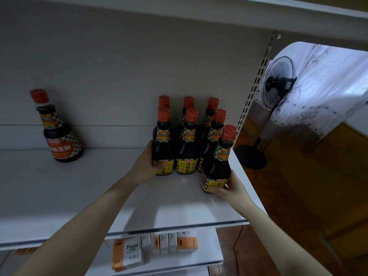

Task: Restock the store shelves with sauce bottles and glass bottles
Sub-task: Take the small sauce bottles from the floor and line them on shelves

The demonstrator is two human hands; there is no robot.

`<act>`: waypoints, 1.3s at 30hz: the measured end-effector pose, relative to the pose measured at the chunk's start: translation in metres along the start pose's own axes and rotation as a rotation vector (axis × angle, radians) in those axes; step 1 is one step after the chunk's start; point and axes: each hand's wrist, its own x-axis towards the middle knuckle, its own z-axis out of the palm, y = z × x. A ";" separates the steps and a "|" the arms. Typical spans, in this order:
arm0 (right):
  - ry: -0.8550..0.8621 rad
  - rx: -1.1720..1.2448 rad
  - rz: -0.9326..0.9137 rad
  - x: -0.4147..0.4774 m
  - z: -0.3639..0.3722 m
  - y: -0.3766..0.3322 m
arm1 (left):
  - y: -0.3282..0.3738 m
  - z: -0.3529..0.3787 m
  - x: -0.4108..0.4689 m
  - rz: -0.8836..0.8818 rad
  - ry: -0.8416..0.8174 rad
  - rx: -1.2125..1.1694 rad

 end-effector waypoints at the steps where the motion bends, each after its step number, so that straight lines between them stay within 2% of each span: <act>1: 0.002 -0.002 -0.001 0.000 0.001 0.000 | 0.002 0.000 -0.001 -0.011 -0.006 -0.013; 6: 0.011 -0.005 0.002 -0.002 0.002 -0.002 | 0.003 -0.003 -0.004 -0.047 -0.011 -0.043; 17: 0.021 -0.030 0.016 -0.004 0.004 -0.004 | -0.002 0.001 0.000 -0.059 0.020 0.094; 21: 0.010 -0.080 0.033 -0.004 0.001 -0.006 | 0.005 0.003 -0.002 -0.117 0.026 0.182; 24: 0.001 -0.219 0.078 -0.013 -0.004 -0.007 | 0.005 -0.002 -0.012 -0.196 0.066 0.277; 27: -0.009 -0.627 0.166 -0.029 -0.011 -0.007 | 0.003 -0.011 -0.033 -0.162 0.039 0.502; 29: -0.009 -0.808 0.129 -0.042 -0.009 -0.010 | -0.001 -0.019 -0.048 -0.128 -0.021 0.657; 34: -0.010 -0.854 -0.081 -0.066 0.033 -0.034 | -0.010 -0.048 -0.099 0.051 -0.016 0.838; 39: -0.153 -0.819 -0.261 -0.069 0.129 -0.075 | -0.028 -0.107 -0.165 -0.001 0.006 0.937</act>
